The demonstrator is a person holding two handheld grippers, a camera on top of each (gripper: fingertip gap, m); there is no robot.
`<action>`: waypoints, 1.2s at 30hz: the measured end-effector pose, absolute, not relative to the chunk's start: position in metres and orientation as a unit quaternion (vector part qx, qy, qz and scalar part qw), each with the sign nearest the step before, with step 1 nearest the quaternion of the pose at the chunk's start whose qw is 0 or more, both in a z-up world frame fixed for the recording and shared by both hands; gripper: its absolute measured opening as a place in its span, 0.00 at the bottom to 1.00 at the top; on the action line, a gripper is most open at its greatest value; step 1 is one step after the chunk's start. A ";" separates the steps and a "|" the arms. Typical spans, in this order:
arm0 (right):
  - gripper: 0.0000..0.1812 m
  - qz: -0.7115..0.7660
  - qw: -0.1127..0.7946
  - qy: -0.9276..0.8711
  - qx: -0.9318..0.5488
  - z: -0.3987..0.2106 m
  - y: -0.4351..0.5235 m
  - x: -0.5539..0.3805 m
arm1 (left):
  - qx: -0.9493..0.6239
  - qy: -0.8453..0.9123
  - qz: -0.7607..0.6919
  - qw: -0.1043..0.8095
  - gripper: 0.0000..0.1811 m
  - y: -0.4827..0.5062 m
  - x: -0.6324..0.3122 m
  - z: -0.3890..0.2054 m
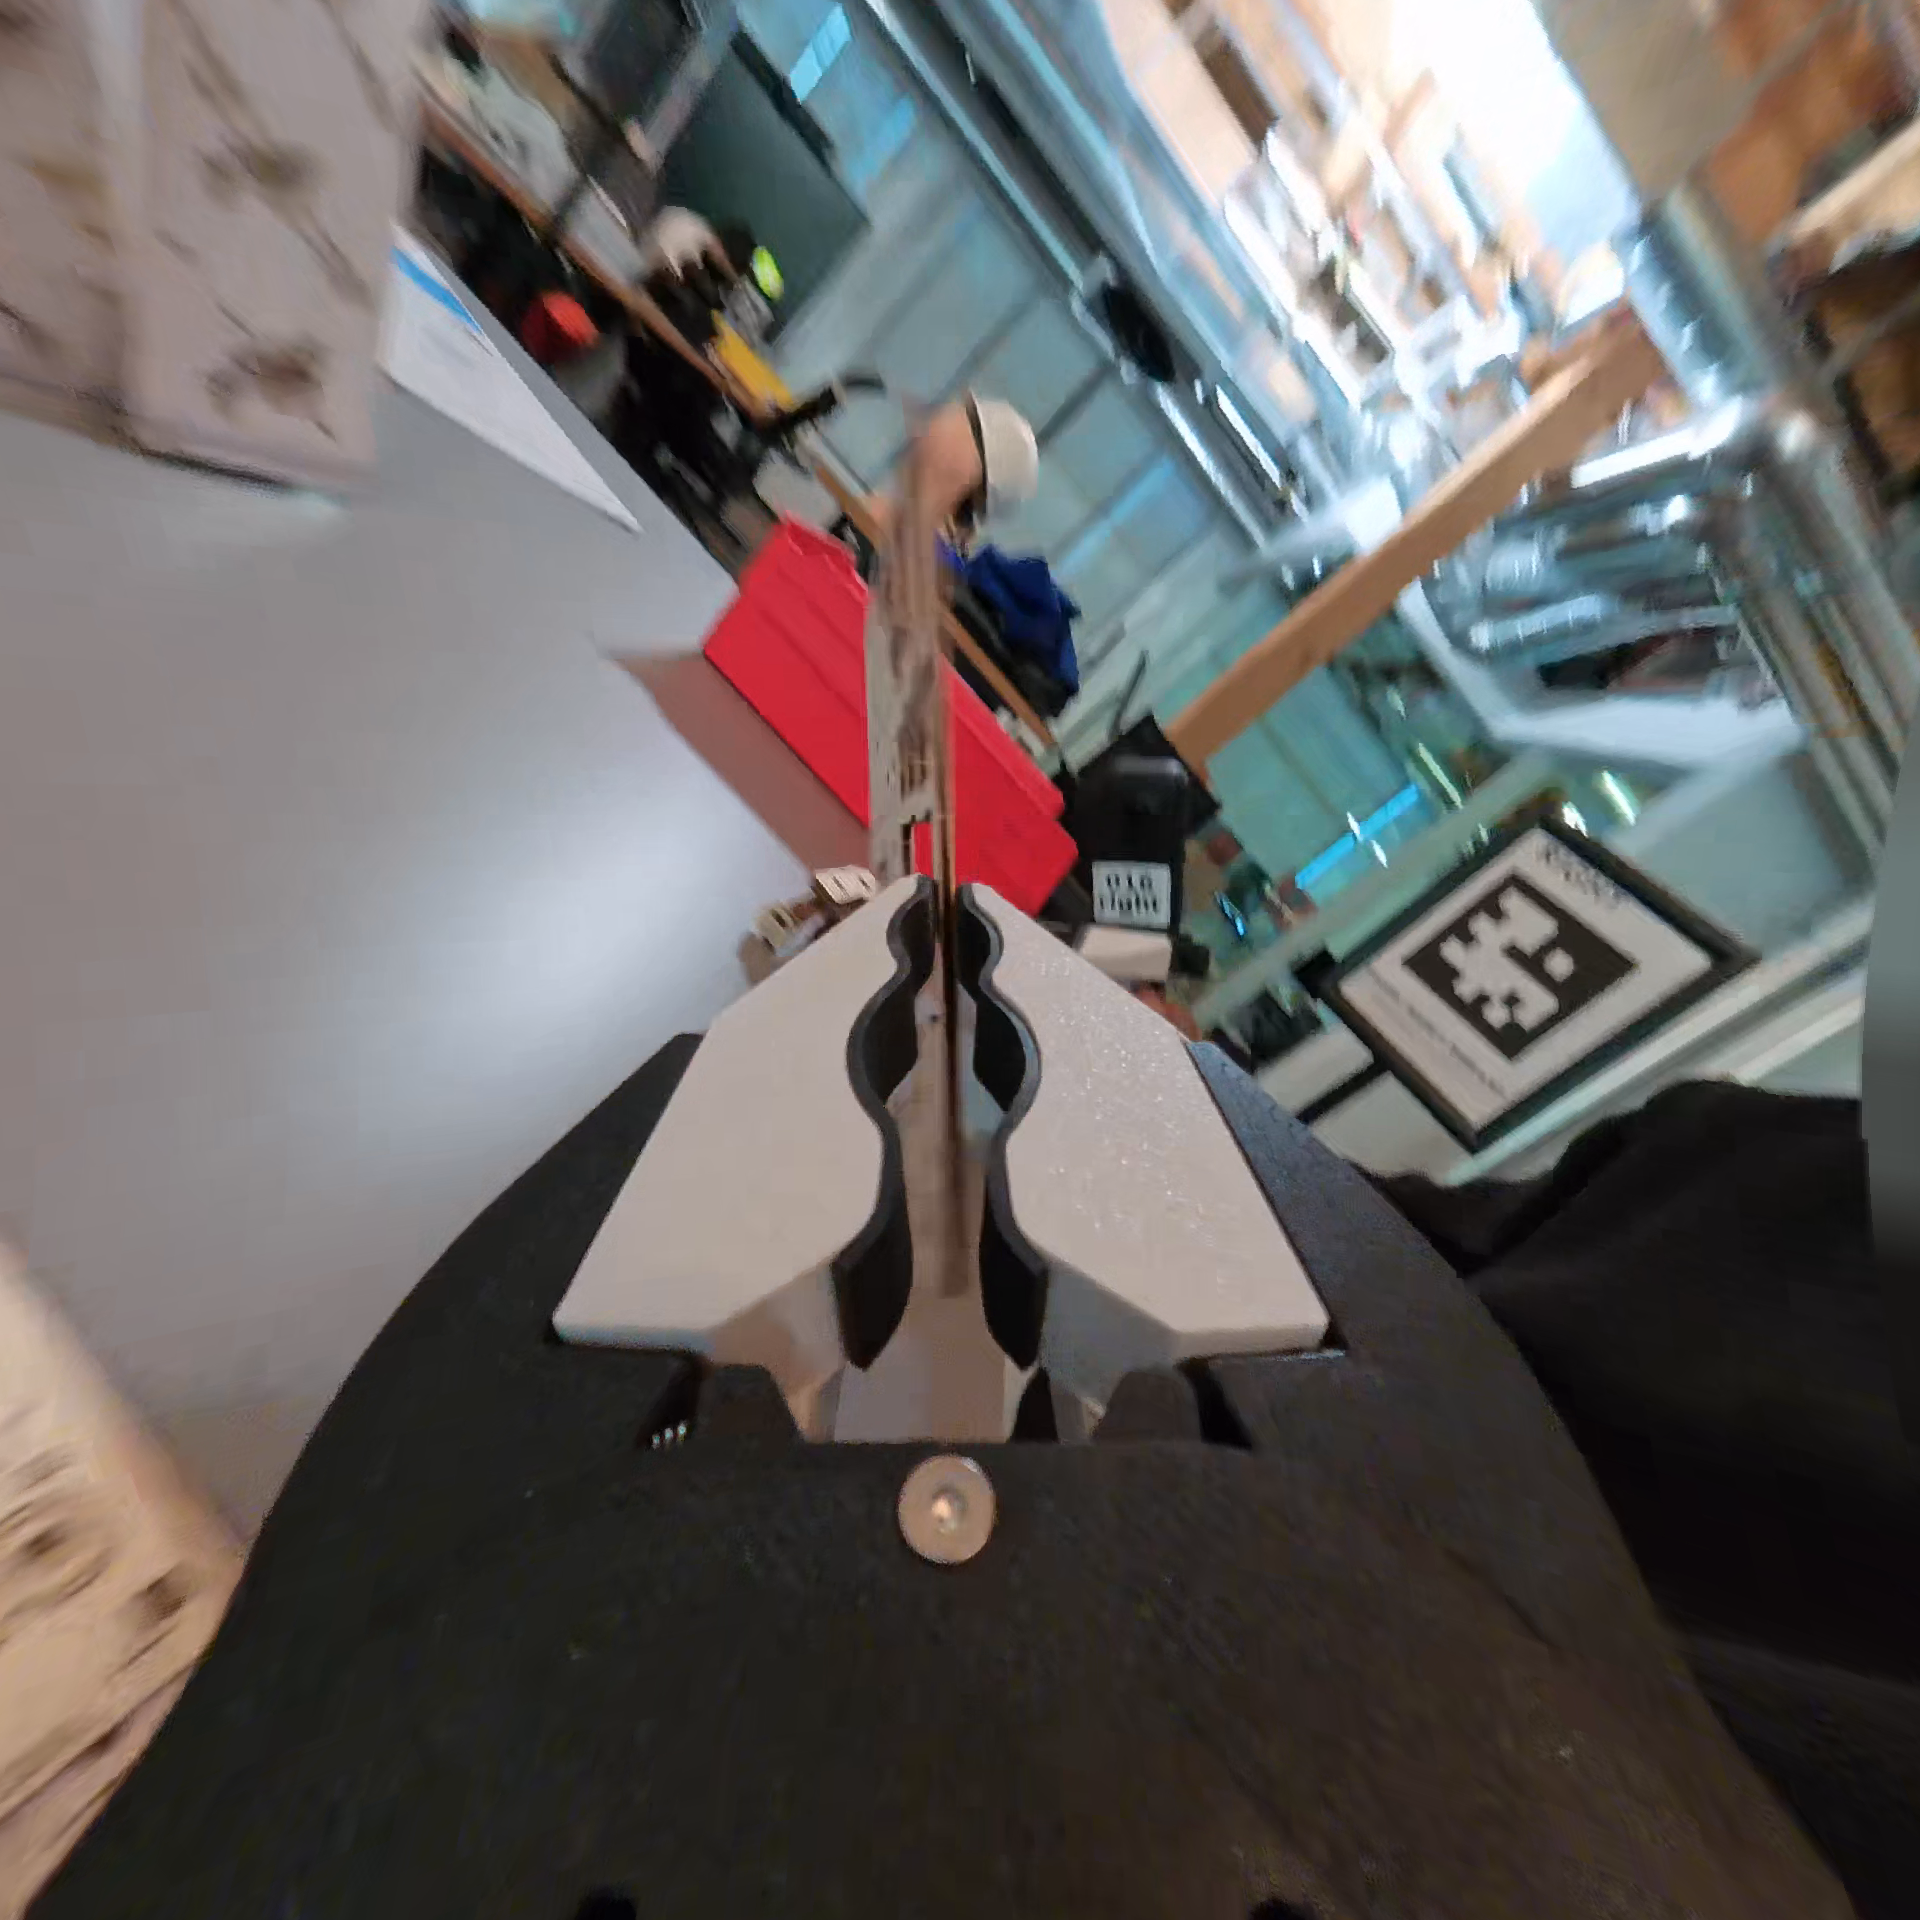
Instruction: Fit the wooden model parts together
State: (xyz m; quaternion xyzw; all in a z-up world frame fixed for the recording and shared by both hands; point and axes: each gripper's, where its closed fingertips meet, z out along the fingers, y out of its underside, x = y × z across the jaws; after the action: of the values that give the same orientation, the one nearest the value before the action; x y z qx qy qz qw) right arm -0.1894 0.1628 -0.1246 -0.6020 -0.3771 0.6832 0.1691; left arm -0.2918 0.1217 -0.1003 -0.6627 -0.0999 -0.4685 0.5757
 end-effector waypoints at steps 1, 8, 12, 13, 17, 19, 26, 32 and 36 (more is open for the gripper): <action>0.16 0.684 0.169 -0.376 -0.602 -0.125 0.163 -0.189 | -0.655 -0.118 -0.460 0.588 0.00 0.118 -0.306 -0.099; 0.17 0.679 0.162 -0.385 -0.604 -0.129 0.158 -0.192 | -0.685 -0.187 -0.428 0.559 0.01 0.112 -0.337 -0.125; 0.17 0.675 0.165 -0.390 -0.604 -0.130 0.157 -0.192 | -0.715 -0.203 -0.398 0.538 0.00 0.119 -0.335 -0.143; 0.17 0.675 0.165 -0.391 -0.604 -0.130 0.157 -0.192 | -0.720 -0.208 -0.386 0.538 0.00 0.120 -0.337 -0.146; 0.17 0.675 0.163 -0.391 -0.603 -0.130 0.156 -0.192 | -0.741 -0.219 -0.372 0.515 0.01 0.120 -0.336 -0.158; 0.17 0.675 0.163 -0.393 -0.603 -0.131 0.155 -0.192 | -0.749 -0.221 -0.363 0.508 0.01 0.121 -0.336 -0.161; 0.17 0.663 0.171 -0.403 -0.608 -0.134 0.157 -0.192 | -0.786 -0.196 -0.308 0.499 0.05 0.121 -0.334 -0.168; 0.16 0.650 0.184 -0.409 -0.613 -0.137 0.163 -0.192 | -0.808 -0.172 -0.276 0.492 0.13 0.124 -0.328 -0.171; 0.17 0.644 0.187 -0.414 -0.616 -0.139 0.166 -0.192 | -0.814 -0.160 -0.298 0.472 0.13 0.124 -0.316 -0.175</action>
State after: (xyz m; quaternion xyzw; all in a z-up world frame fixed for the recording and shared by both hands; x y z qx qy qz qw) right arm -0.1920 0.1657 -0.1390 -0.6156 -0.4136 0.6441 0.1872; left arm -0.3165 0.1244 -0.1751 -0.8139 -0.1601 -0.2982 0.4722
